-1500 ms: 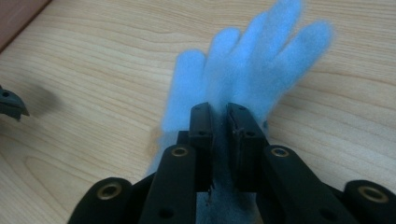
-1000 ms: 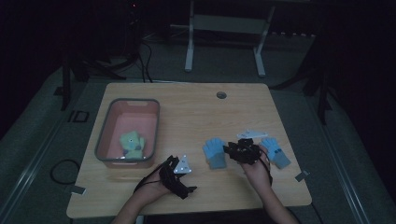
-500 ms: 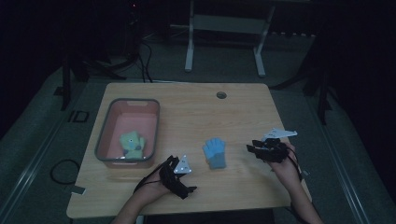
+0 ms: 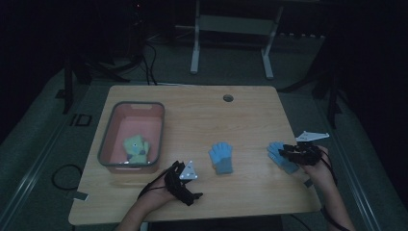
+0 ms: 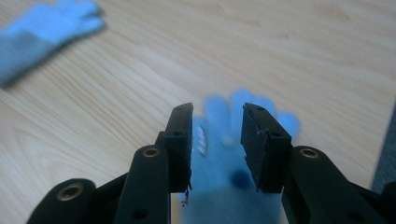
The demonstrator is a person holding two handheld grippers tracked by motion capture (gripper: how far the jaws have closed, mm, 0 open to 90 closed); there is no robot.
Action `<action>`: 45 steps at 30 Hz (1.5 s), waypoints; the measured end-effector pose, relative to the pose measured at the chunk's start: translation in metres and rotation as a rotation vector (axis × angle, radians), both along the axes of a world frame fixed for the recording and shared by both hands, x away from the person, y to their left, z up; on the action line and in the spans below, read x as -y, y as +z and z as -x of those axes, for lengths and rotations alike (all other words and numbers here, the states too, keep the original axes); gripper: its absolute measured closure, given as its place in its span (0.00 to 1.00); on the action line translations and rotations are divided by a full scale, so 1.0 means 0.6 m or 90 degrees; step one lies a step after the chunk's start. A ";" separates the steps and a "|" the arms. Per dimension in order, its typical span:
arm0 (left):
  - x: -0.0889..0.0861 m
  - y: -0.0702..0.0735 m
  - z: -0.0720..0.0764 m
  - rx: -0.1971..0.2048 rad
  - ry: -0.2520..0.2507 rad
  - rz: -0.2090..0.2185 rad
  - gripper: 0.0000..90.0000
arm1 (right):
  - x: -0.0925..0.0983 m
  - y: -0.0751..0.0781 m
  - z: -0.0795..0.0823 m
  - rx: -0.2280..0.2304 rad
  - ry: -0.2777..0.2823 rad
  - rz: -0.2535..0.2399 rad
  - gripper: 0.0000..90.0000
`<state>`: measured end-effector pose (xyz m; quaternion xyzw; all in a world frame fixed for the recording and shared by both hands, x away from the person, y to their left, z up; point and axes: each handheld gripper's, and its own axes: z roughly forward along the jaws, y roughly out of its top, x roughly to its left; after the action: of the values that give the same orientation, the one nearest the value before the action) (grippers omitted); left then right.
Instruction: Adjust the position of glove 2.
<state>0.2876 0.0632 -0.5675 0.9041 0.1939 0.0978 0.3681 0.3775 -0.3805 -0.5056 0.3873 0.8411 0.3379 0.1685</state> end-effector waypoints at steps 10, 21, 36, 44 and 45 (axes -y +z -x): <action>0.000 0.000 0.001 0.001 -0.002 -0.004 0.03 | 0.031 -0.050 -0.007 -0.059 -0.004 0.054 0.69; 0.000 -0.001 0.000 0.002 -0.004 -0.009 0.03 | 0.018 -0.047 -0.007 -0.097 -0.053 0.056 0.92; 0.001 0.000 0.002 0.006 -0.010 -0.008 0.03 | -0.090 0.029 0.028 -0.017 -0.207 -0.036 0.96; 0.001 0.001 0.002 0.008 -0.011 -0.010 0.03 | -0.140 0.027 0.035 -0.019 -0.249 -0.044 0.96; 0.001 0.001 0.003 0.009 -0.011 -0.011 0.03 | -0.145 0.025 0.035 -0.020 -0.254 -0.046 0.96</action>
<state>0.2860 0.0627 -0.5669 0.9081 0.1823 0.1024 0.3628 0.3563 -0.2938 -0.4904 0.5575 0.7374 0.3219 0.2046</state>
